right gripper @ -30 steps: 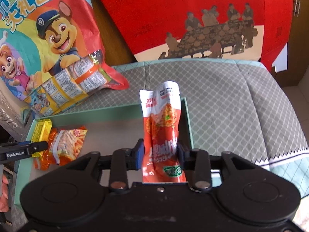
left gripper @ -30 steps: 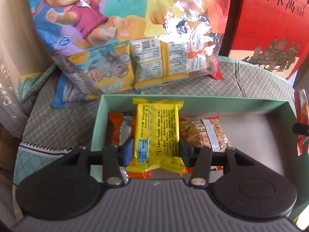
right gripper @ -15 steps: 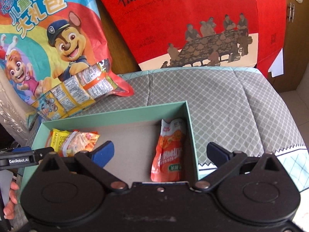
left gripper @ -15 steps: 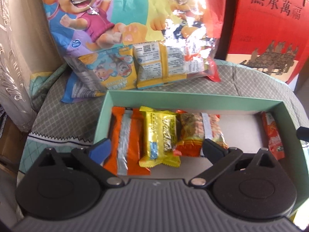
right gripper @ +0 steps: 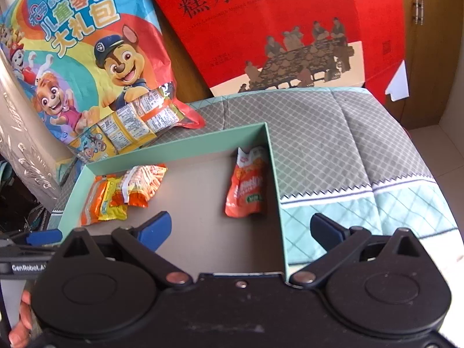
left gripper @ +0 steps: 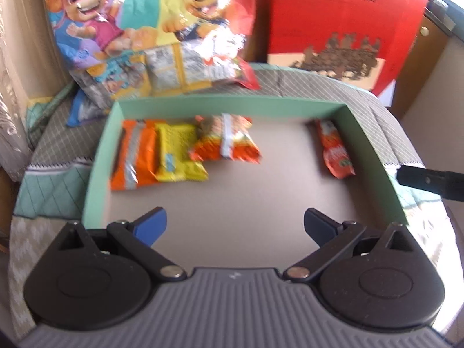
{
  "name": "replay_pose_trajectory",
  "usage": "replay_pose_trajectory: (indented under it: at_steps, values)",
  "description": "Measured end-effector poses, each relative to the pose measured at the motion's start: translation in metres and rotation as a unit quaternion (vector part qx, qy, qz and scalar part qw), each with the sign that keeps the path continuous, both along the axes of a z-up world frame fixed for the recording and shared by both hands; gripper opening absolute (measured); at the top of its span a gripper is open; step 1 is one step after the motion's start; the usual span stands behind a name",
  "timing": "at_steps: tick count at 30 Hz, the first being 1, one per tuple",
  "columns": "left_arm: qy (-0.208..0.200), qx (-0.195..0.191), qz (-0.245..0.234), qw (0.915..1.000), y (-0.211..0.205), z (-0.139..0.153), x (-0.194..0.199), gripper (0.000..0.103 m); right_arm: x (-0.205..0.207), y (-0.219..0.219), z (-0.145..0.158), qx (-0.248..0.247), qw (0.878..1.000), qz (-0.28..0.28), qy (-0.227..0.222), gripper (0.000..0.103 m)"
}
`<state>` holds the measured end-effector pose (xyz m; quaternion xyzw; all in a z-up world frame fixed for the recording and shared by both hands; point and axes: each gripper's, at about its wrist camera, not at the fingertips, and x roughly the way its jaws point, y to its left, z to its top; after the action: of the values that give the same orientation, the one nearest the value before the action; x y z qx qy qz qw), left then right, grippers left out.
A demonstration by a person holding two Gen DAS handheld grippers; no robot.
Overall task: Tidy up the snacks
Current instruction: 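Move both tools back to the remaining snack pile, then grasp the yellow WINSUN bar with the right tool while the left tool grasps the yellow cheese stick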
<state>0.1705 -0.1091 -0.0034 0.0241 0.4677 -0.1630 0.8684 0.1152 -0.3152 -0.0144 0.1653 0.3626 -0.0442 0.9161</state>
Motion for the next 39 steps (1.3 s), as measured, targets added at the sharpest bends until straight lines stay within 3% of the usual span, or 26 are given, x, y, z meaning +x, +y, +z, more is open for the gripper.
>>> replay_pose_trajectory:
  at_steps: [6, 10, 16, 19, 23, 33, 38, 39]
  values:
    - [0.028, 0.002, -0.057, 0.998, -0.038, -0.018, -0.05, 0.103, -0.049, -0.014, -0.031, 0.02, 1.0, -0.003, 0.021, 0.101]
    - [0.044, 0.007, -0.086, 0.9953, -0.058, -0.029, -0.078, 0.103, -0.075, -0.024, -0.054, 0.042, 0.998, 0.029, 0.04, 0.086]
    - [0.058, 0.003, -0.089, 0.9944, -0.063, -0.033, -0.104, 0.103, -0.083, -0.027, -0.072, 0.011, 0.996, 0.077, 0.052, 0.086]
    - [0.054, 0.008, -0.088, 0.9946, -0.063, -0.031, -0.11, 0.103, -0.082, -0.022, -0.074, 0.012, 0.992, 0.116, 0.058, 0.086]
    - [0.049, 0.023, -0.079, 0.9954, -0.062, -0.031, -0.111, 0.103, -0.088, -0.005, -0.075, -0.032, 0.985, 0.158, 0.058, 0.086]
    - [0.047, 0.035, -0.07, 0.9958, -0.064, -0.033, -0.109, 0.103, -0.101, -0.017, -0.081, -0.043, 0.983, 0.164, 0.076, 0.07]
    - [0.052, 0.034, -0.069, 0.9957, -0.068, -0.037, -0.11, 0.103, -0.094, 0.002, -0.087, -0.078, 0.979, 0.173, 0.077, 0.069]
    - [0.051, 0.035, -0.072, 0.9955, -0.069, -0.036, -0.11, 0.102, -0.093, 0.004, -0.087, -0.081, 0.98, 0.167, 0.074, 0.061]
